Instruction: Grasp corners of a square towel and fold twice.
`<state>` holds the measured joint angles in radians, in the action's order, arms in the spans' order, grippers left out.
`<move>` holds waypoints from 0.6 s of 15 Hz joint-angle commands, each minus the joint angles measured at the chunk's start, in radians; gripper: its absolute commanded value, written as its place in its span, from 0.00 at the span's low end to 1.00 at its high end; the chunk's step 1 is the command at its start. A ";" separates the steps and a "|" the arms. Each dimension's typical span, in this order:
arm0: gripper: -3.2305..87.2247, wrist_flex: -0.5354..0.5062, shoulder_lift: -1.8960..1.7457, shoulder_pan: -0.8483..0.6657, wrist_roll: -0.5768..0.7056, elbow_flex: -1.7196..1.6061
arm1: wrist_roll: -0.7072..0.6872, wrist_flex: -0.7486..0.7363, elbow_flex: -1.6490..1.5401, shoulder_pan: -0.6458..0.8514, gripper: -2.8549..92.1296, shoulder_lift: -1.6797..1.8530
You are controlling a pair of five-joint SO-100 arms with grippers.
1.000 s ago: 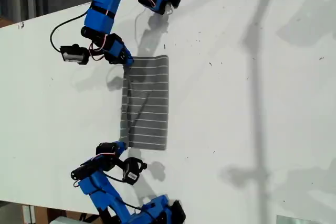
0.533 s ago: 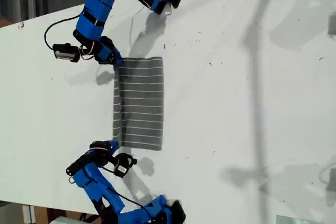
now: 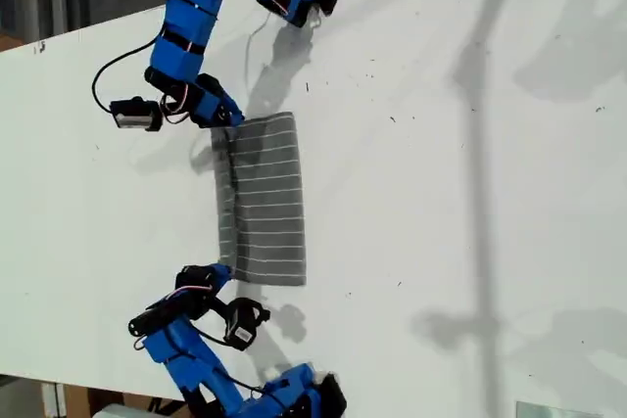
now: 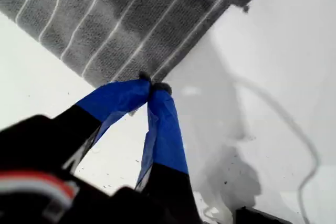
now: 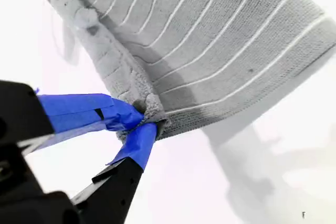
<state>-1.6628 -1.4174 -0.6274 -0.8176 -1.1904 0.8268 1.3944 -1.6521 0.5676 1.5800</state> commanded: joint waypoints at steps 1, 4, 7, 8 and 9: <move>0.03 0.025 -0.063 0.021 -0.018 -0.049 | 0.015 0.006 0.038 -0.035 0.03 0.067; 0.03 0.055 -0.044 0.008 -0.009 -0.066 | -0.032 -0.038 0.066 0.009 0.30 -0.043; 0.03 0.055 -0.043 0.006 -0.005 -0.060 | -0.089 -0.049 0.272 0.060 0.38 -0.376; 0.03 0.055 -0.044 0.008 -0.005 -0.061 | -0.106 -0.043 0.353 0.078 0.38 -0.469; 0.03 0.054 -0.046 0.011 -0.005 -0.063 | -0.129 -0.037 0.411 0.104 0.38 -0.518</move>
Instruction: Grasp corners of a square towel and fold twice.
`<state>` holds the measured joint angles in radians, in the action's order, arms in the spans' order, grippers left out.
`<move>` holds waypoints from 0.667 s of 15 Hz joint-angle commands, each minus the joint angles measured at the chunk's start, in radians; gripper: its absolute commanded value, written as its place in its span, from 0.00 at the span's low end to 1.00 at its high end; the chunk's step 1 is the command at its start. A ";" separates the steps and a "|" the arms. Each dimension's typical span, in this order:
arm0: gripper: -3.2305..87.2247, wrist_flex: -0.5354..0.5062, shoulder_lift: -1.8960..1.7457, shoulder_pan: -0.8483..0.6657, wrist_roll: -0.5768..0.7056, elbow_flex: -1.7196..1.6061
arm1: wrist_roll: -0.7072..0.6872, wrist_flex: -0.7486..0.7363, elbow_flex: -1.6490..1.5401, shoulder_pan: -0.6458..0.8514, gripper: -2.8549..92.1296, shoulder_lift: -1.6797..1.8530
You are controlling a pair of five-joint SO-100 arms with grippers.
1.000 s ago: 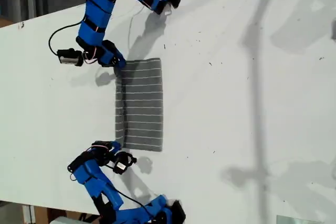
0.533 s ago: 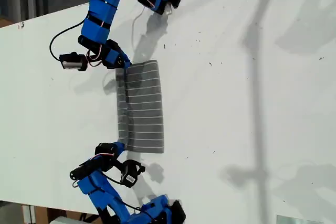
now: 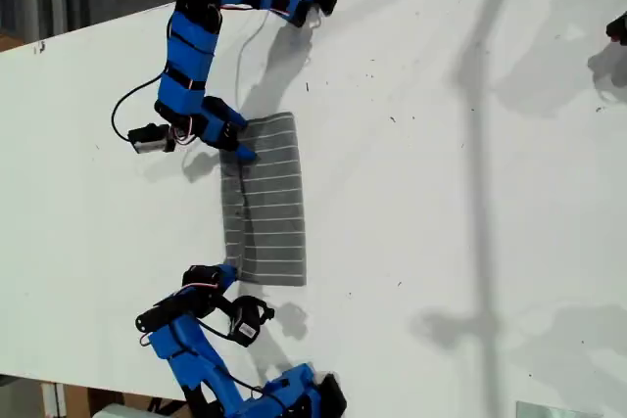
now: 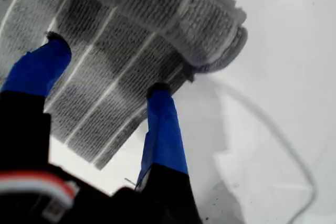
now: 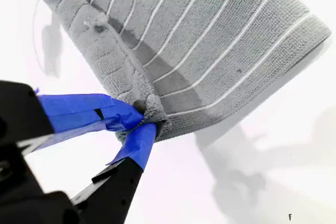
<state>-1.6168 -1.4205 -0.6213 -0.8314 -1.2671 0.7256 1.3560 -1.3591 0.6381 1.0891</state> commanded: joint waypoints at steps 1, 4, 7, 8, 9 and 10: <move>0.03 0.008 -0.043 0.006 0.009 0.017 | -0.043 0.017 0.146 0.063 0.38 -0.038; 0.03 0.006 -0.038 0.005 0.012 0.021 | -0.080 0.109 0.158 0.112 0.38 0.072; 0.03 0.017 -0.028 0.008 0.009 0.026 | -0.084 0.143 0.121 0.130 0.37 0.158; 0.03 0.017 -0.023 0.012 0.008 0.029 | -0.095 0.118 0.101 0.150 0.37 0.141; 0.03 0.017 -0.018 0.017 0.008 0.034 | -0.104 0.095 0.100 0.167 0.38 0.103; 0.03 0.017 -0.017 0.018 0.008 0.035 | -0.114 0.072 0.104 0.184 0.38 0.060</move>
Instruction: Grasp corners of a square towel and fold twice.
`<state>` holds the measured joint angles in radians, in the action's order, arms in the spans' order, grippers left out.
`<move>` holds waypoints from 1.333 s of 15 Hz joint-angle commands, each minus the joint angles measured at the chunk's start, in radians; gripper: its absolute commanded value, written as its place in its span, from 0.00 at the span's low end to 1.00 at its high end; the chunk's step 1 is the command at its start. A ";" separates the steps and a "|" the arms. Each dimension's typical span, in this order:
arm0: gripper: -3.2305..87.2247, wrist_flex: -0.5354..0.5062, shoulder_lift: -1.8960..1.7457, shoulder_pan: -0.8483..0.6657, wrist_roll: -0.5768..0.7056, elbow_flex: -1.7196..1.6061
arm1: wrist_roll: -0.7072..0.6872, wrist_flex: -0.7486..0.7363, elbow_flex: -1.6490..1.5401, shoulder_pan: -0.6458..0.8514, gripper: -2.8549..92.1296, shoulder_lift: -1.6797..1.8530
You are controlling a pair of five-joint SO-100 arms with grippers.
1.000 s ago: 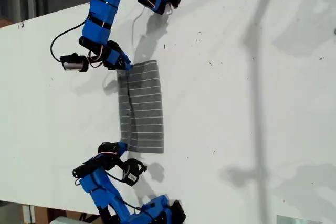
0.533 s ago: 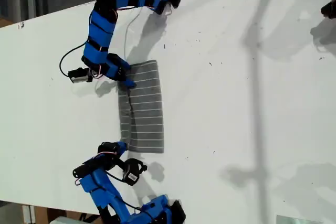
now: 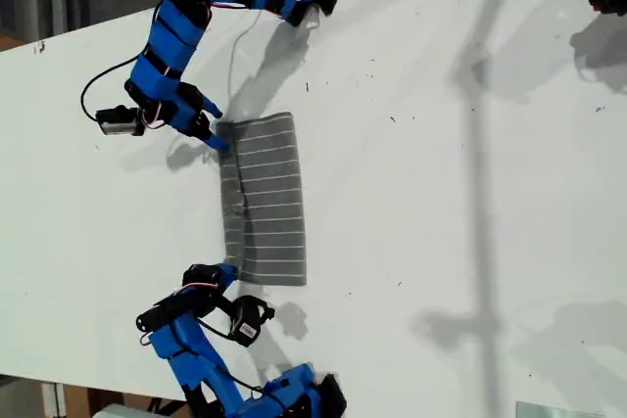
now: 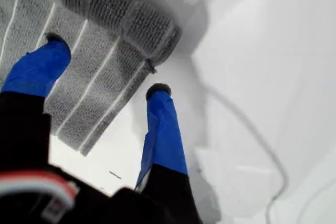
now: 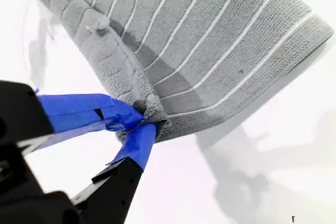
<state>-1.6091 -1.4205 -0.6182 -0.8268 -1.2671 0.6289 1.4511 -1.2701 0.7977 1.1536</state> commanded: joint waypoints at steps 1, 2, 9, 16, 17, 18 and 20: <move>0.03 0.008 -0.017 0.015 0.005 0.035 | -0.028 -0.041 0.026 0.043 0.38 -0.048; 0.03 0.008 -0.017 0.015 0.005 0.035 | -0.038 -0.058 0.035 0.066 0.38 -0.086; 0.03 -0.009 0.028 0.025 0.003 0.092 | -0.064 -0.074 0.084 0.072 0.33 -0.149; 0.03 -0.012 0.044 0.032 0.003 0.107 | -0.058 -0.034 0.109 0.021 0.31 -0.067; 0.03 -0.012 0.044 0.032 0.005 0.107 | -0.057 -0.018 0.126 0.006 0.28 -0.052; 0.03 -0.012 0.044 0.032 0.003 0.107 | -0.055 -0.008 0.140 -0.002 0.27 -0.044; 0.03 -0.011 0.044 0.032 0.003 0.106 | -0.055 -0.005 0.146 0.002 0.27 -0.049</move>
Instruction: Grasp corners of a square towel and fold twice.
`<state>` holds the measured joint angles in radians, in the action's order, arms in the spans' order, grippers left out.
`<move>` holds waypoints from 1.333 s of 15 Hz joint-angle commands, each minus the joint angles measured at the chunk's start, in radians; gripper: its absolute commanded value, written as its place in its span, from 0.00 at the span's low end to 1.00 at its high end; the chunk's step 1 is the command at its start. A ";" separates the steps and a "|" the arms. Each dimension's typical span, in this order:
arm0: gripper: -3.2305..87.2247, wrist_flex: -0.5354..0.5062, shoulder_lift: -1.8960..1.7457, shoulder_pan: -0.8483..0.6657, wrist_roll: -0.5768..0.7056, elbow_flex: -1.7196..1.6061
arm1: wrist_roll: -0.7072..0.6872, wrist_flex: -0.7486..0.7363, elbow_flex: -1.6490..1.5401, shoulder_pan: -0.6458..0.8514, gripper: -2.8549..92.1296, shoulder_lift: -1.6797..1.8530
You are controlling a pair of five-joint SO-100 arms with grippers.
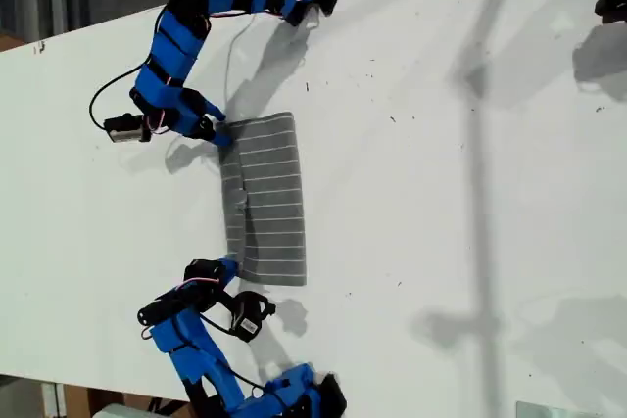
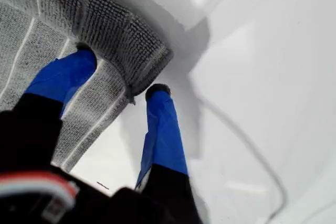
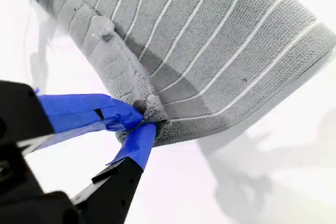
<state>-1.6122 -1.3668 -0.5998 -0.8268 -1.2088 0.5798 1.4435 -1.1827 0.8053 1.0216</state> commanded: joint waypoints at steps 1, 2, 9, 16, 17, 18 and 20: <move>0.03 -0.008 -0.009 0.014 0.003 0.048 | -0.006 -0.002 0.057 -0.005 0.26 0.071; 0.03 -0.008 -0.009 0.014 0.005 0.048 | -0.006 -0.009 0.057 -0.008 0.26 0.058; 0.03 -0.008 -0.009 0.014 0.005 0.046 | -0.005 -0.057 0.084 -0.008 0.24 -0.054; 0.03 -0.005 -0.008 0.009 0.014 0.041 | 0.006 -0.020 0.121 -0.035 0.03 -0.014; 0.03 -0.005 -0.008 0.009 0.014 0.041 | 0.005 -0.011 0.121 -0.035 0.03 -0.009; 0.03 -0.005 -0.008 0.011 0.014 0.043 | 0.005 0.002 0.121 -0.035 0.03 -0.009; 0.03 -0.005 -0.008 0.014 0.014 0.048 | 0.005 0.020 0.121 -0.040 0.03 0.006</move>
<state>-1.6107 -1.3668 -0.5998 -0.8222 -1.2088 0.5844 1.4496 -1.1198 0.7716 0.9265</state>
